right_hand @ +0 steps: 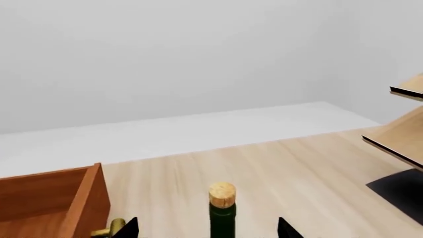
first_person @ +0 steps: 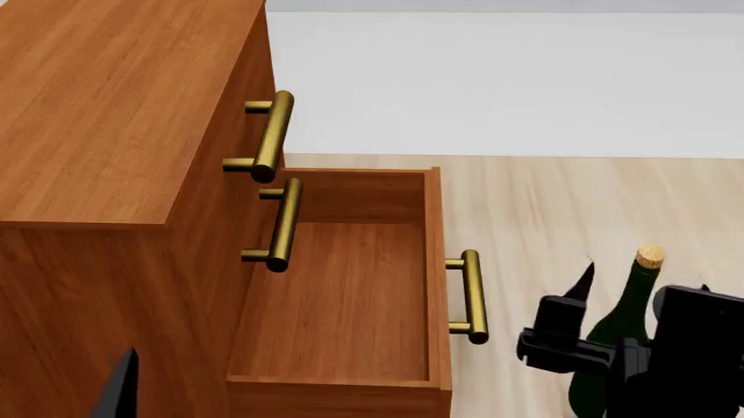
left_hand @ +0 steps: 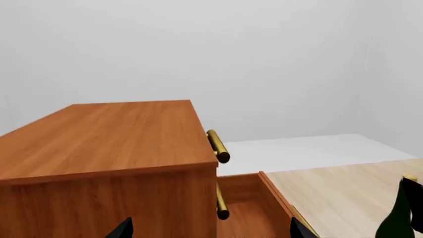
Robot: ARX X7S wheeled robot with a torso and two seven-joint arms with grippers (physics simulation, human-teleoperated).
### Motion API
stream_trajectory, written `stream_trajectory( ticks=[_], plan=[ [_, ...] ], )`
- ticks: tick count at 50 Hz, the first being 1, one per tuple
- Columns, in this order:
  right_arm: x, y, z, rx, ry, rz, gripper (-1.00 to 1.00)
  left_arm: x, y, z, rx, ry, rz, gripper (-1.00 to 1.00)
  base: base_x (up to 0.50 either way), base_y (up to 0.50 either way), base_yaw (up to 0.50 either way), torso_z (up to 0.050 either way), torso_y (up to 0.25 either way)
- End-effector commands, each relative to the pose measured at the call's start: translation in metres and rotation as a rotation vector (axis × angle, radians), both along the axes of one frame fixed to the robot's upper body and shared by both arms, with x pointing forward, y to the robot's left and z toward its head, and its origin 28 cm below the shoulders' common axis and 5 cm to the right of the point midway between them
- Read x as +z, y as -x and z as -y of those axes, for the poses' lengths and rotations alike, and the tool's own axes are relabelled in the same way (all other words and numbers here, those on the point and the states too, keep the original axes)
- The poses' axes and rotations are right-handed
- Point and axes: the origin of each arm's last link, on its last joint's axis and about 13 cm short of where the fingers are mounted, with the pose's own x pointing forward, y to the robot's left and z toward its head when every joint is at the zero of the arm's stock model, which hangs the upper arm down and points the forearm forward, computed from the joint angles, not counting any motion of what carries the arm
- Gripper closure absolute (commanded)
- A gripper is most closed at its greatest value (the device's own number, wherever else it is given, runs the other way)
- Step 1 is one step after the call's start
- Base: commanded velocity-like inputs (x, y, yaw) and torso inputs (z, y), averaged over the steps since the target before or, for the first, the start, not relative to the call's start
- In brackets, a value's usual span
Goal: Put the wine bottle in the bottom drawer of the cabinet.
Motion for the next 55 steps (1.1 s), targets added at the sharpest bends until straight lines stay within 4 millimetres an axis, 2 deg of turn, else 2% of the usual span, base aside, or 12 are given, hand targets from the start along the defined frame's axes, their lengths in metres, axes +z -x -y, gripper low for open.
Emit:
stream_trajectory(
  ticks=[1, 40, 55],
  plan=[
    [-0.004, -0.003, 0.004, -0.013, 0.014, -0.014, -1.00, -0.002, 0.001, 0.001, 0.000, 0.003, -0.007, -1.00, 0.00, 0.00, 0.00, 0.000, 0.000],
    [-0.005, -0.032, 0.017, -0.030, -0.002, -0.076, -1.00, 0.001, -0.001, 0.003, -0.010, 0.012, 0.002, -1.00, 0.00, 0.00, 0.00, 0.000, 0.000],
    [-0.015, -0.037, 0.018, -0.023, 0.002, -0.115, -1.00, 0.001, -0.001, 0.003, -0.009, 0.012, 0.000, -1.00, 0.00, 0.00, 0.00, 0.000, 0.000]
  ],
)
